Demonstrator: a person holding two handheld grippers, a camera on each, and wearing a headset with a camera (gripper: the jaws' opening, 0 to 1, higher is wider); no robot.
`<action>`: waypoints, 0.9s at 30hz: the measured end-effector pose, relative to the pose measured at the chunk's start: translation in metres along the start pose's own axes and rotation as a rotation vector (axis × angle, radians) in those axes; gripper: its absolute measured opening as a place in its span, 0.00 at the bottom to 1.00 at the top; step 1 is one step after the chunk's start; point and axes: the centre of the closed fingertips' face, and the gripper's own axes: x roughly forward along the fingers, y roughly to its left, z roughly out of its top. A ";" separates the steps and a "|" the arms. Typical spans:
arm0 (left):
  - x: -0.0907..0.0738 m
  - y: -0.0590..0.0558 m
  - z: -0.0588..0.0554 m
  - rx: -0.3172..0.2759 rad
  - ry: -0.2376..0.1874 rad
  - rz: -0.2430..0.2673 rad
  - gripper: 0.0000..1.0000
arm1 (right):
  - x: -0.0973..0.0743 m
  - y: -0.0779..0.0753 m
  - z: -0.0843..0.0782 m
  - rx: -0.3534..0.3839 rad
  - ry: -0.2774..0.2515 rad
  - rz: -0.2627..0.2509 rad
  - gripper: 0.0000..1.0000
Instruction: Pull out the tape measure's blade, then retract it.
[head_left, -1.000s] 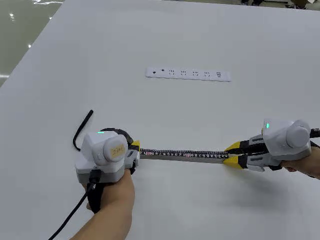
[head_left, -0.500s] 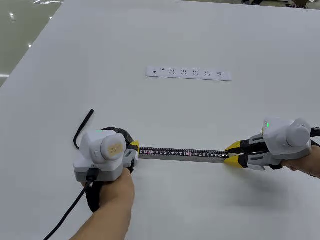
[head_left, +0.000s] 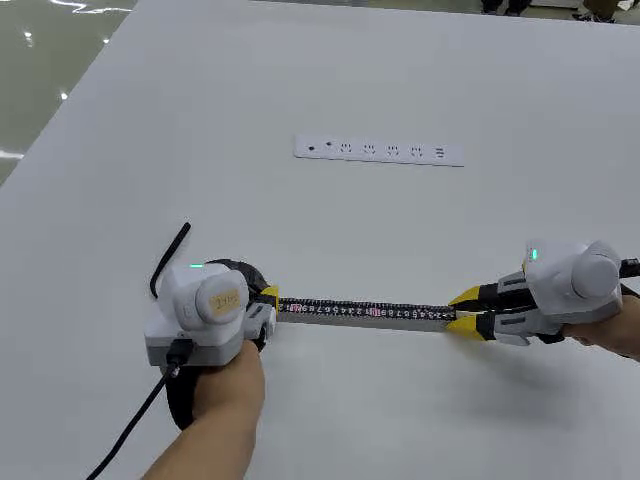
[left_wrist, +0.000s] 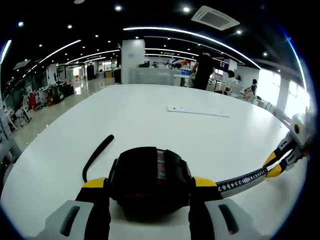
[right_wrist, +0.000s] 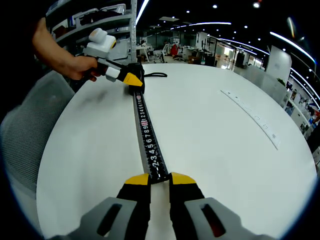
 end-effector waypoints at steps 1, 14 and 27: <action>0.000 0.000 0.000 -0.001 0.000 -0.002 0.60 | 0.000 0.000 0.001 0.001 -0.002 0.000 0.13; -0.001 0.000 0.001 -0.005 0.007 -0.015 0.60 | 0.007 0.006 0.015 -0.004 -0.011 0.007 0.13; -0.002 0.000 0.001 -0.014 0.015 -0.024 0.60 | 0.019 0.006 0.027 -0.010 -0.031 0.018 0.13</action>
